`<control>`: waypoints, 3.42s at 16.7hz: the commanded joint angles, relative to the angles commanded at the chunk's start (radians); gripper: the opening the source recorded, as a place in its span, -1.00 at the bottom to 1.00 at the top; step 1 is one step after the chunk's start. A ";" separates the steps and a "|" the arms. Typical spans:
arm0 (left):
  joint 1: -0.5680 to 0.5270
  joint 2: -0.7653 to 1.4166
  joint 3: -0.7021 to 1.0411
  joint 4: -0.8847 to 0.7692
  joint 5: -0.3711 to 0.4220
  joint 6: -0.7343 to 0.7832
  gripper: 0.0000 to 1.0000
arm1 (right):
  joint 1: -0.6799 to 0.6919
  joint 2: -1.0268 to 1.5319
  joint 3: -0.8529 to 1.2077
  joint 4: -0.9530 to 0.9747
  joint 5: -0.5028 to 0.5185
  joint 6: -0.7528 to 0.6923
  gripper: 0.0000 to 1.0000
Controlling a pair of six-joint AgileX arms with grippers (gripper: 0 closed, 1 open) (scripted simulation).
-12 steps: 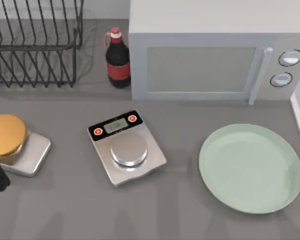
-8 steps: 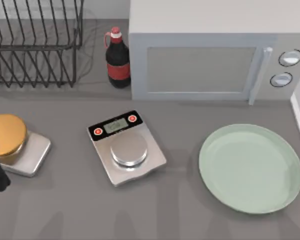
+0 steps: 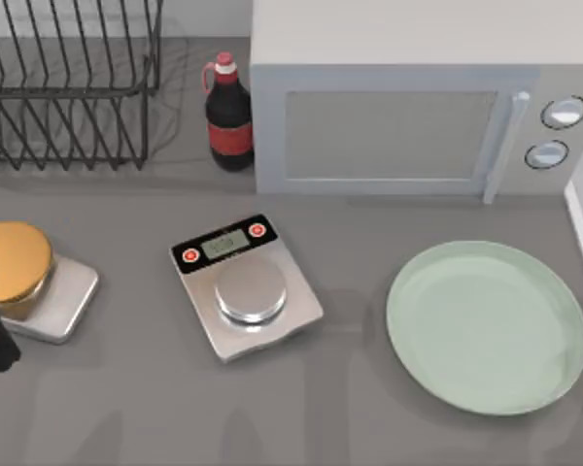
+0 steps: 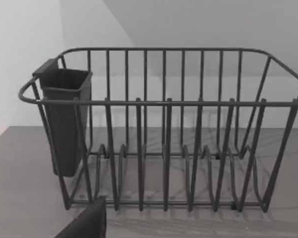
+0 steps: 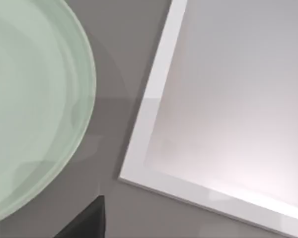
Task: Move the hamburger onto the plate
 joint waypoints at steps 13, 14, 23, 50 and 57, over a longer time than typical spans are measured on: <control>0.000 0.000 0.000 0.000 0.000 0.000 1.00 | 0.002 0.745 0.413 -0.553 0.001 -0.474 1.00; 0.000 0.000 0.000 0.000 0.000 0.000 1.00 | 0.002 0.746 0.414 -0.554 0.001 -0.475 1.00; 0.000 0.000 0.000 0.000 0.000 0.000 1.00 | 0.003 0.826 0.327 -0.383 0.001 -0.472 1.00; 0.000 0.000 0.000 0.000 0.000 0.000 1.00 | 0.004 0.949 0.208 -0.144 0.001 -0.470 -1.00; 0.000 0.000 0.000 0.000 0.000 0.000 1.00 | 0.003 0.873 0.272 -0.270 -0.011 -0.462 -1.00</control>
